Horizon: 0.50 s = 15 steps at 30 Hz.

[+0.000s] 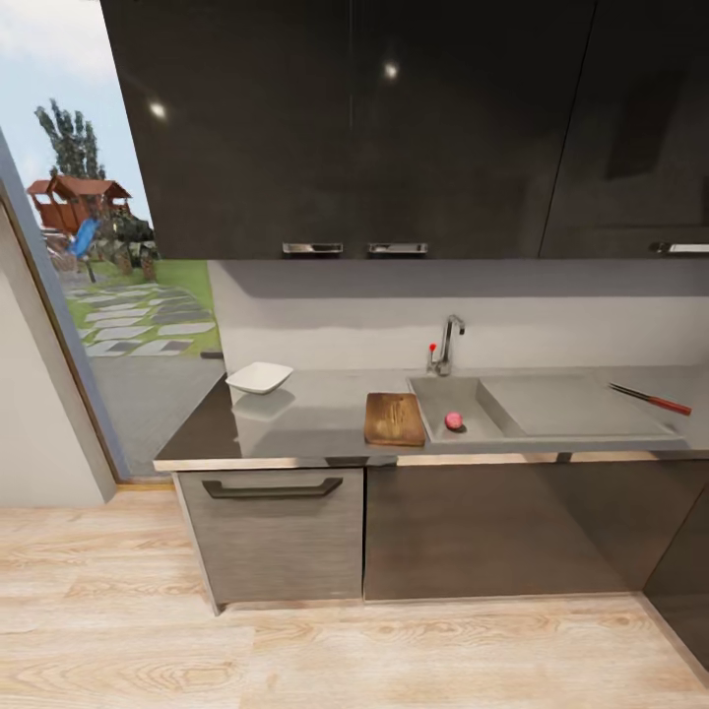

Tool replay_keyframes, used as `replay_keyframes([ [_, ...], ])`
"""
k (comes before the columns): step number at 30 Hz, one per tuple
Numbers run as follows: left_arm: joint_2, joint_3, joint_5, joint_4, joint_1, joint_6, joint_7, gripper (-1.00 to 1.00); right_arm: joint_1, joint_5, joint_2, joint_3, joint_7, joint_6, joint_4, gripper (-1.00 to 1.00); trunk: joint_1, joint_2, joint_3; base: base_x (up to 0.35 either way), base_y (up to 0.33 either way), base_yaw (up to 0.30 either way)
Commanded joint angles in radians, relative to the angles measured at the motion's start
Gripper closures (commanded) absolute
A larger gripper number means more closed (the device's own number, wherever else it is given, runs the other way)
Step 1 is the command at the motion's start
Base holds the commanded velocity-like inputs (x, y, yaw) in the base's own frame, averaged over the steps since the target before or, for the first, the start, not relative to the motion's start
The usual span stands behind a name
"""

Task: In the kitchen, take the Vidalia onion out of the sink, dice it on the chopping board with the paring knife, put the diced onion into the bowl on the countertop, then place both the paring knife and the chopping board into the sink.

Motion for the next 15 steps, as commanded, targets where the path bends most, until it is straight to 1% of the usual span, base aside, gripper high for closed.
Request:
replay_keyframes([
  [1,0.0,0.001,0.001,-0.001,0.0,-0.002,0.0,-1.0,0.0,0.0,0.0,0.0,-0.002,-0.002,0.0,-1.0,-0.004,0.006,0.002,0.0,0.0,0.0],
  [15,0.0,0.001,0.001,-0.001,0.0,-0.002,0.0,-1.0,0.0,0.0,0.0,0.0,-0.003,-0.002,-0.001,-1.0,-0.057,0.104,0.046,0.0,0.0,0.0],
])
